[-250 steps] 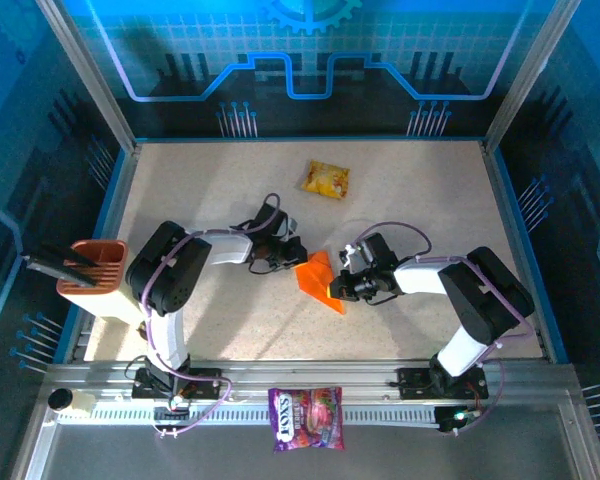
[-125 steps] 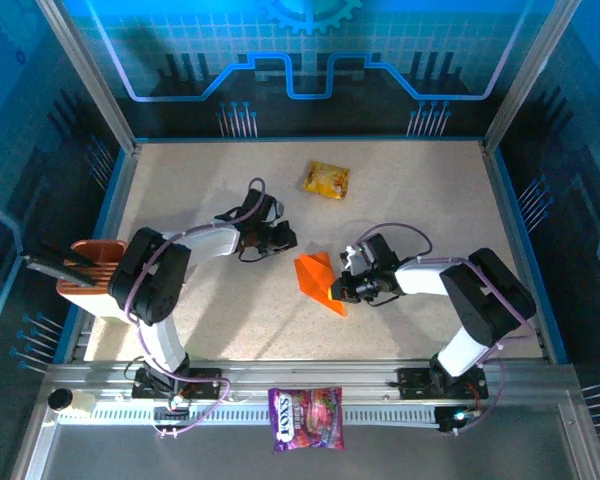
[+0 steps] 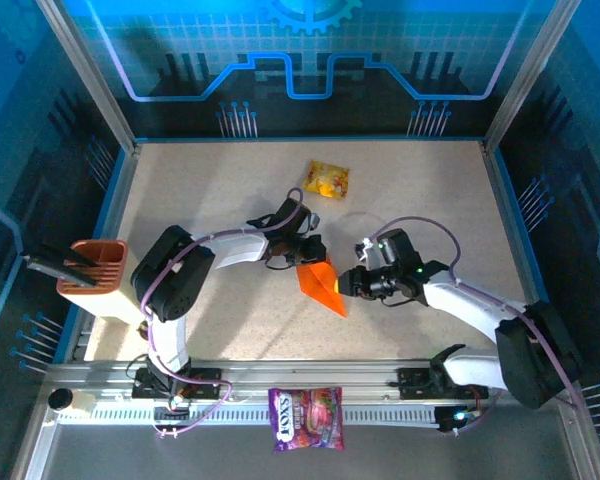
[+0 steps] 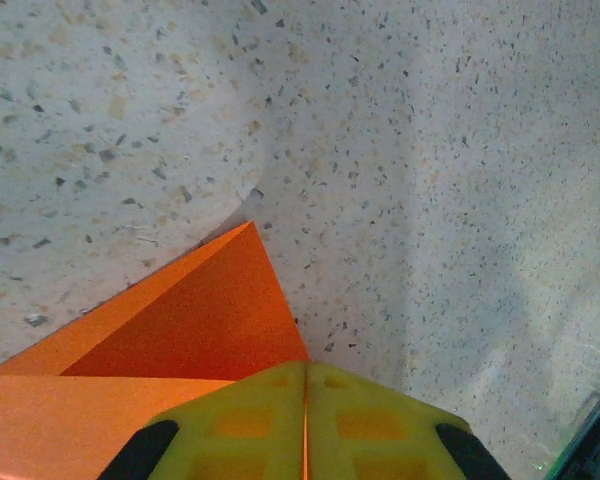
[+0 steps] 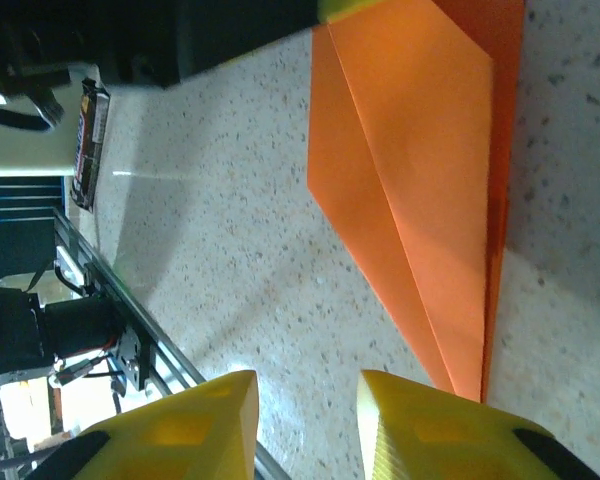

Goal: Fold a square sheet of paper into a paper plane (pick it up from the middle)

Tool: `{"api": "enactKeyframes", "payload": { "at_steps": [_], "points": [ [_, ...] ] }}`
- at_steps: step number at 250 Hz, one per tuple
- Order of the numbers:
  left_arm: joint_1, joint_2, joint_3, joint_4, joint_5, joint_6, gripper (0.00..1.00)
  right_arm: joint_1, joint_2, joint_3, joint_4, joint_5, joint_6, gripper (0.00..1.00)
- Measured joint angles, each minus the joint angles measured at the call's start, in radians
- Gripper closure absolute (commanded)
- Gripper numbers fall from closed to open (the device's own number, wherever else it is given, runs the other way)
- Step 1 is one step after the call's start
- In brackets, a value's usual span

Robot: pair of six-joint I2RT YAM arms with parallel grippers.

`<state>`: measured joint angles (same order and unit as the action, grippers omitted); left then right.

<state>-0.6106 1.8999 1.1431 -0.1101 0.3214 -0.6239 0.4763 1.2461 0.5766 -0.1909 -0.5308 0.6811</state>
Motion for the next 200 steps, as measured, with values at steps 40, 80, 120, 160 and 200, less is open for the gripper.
{"api": "enactKeyframes", "payload": {
  "at_steps": [40,80,120,160,200],
  "points": [
    [0.000,0.000,0.000,-0.004,0.000,0.006,0.91,0.000,-0.036,-0.069,-0.029,-0.003,0.038,0.58],
    [0.012,0.021,-0.012,0.003,0.000,0.003,0.91,0.000,-0.041,-0.148,-0.026,-0.007,0.124,0.55],
    [0.026,0.051,-0.040,0.005,0.000,-0.002,0.91,0.006,-0.038,-0.170,-0.009,-0.013,0.187,0.55],
    [0.029,0.051,-0.042,0.010,0.001,-0.002,0.91,0.034,-0.015,-0.173,0.043,-0.012,0.245,0.56],
    [0.032,0.051,-0.049,0.023,0.009,-0.003,0.91,0.049,0.024,-0.173,0.077,-0.007,0.280,0.57]
  ]
}}
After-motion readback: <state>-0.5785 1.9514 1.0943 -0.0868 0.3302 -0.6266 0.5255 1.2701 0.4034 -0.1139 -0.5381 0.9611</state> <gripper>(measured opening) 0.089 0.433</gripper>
